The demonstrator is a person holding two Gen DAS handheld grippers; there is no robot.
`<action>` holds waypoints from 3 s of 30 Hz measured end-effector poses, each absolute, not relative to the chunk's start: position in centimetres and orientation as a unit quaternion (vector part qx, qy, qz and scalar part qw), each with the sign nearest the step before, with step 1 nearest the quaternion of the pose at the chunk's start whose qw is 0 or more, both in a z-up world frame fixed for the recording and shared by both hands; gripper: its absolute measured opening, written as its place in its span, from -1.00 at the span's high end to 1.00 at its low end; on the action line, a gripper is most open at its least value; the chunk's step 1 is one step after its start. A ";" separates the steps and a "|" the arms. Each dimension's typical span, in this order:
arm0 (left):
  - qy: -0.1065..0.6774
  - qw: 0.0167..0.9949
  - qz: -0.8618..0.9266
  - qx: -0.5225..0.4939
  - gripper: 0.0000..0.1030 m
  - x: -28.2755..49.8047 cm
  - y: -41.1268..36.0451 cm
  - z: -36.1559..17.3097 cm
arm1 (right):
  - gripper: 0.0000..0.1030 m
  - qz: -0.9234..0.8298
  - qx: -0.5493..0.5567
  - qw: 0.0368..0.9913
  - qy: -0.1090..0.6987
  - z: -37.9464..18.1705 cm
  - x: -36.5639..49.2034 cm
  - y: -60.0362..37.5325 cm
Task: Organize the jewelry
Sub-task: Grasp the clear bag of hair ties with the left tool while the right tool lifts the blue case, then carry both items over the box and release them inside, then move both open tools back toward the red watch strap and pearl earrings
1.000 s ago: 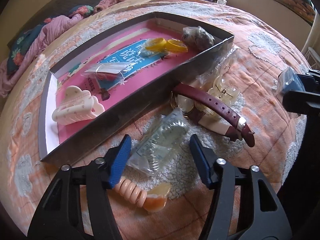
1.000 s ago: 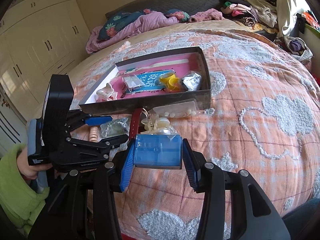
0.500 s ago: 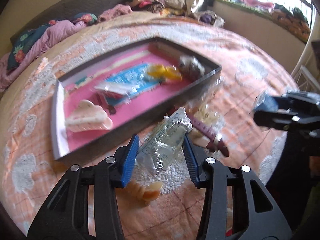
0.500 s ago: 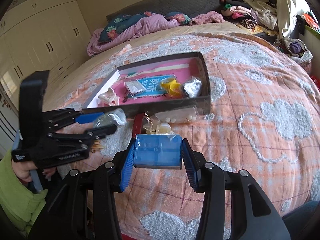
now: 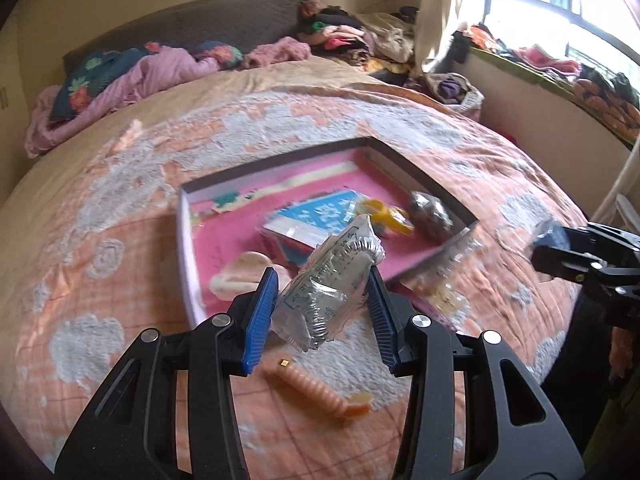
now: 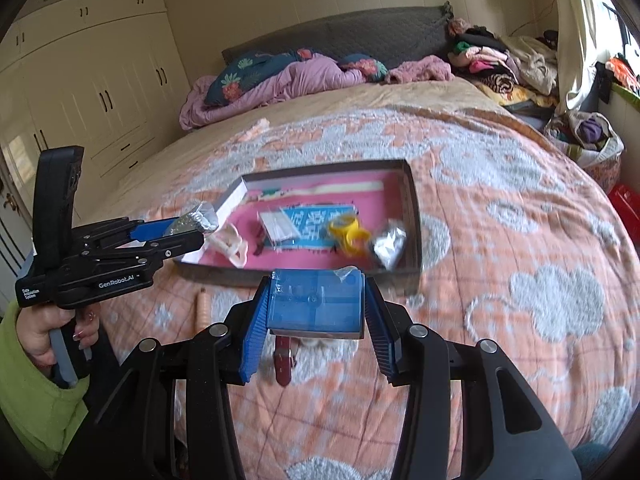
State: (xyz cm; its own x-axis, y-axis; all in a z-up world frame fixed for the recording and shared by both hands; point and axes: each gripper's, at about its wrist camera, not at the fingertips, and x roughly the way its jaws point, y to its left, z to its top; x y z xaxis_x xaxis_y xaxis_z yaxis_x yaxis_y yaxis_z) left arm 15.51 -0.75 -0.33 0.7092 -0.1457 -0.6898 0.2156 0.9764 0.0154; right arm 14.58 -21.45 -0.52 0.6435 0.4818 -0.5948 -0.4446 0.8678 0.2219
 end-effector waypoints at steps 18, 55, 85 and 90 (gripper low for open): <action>0.349 0.934 -0.078 0.015 0.29 17.9 0.7 1.0 | 0.15 0.266 0.014 0.916 0.299 3.2 18.2 -19.1; 0.396 0.914 -0.090 0.016 0.27 21.7 -0.7 -4.1 | 0.15 0.242 -0.013 0.898 0.367 -1.8 28.7 -16.8; 0.375 0.924 -0.078 0.006 -0.47 20.2 0.1 -2.7 | -0.10 0.236 0.032 0.898 0.371 -2.2 27.7 -18.9; 0.358 0.931 -0.068 -0.003 -0.70 19.1 0.4 -1.3 | -0.27 0.239 0.038 0.907 0.344 -0.2 25.8 -19.8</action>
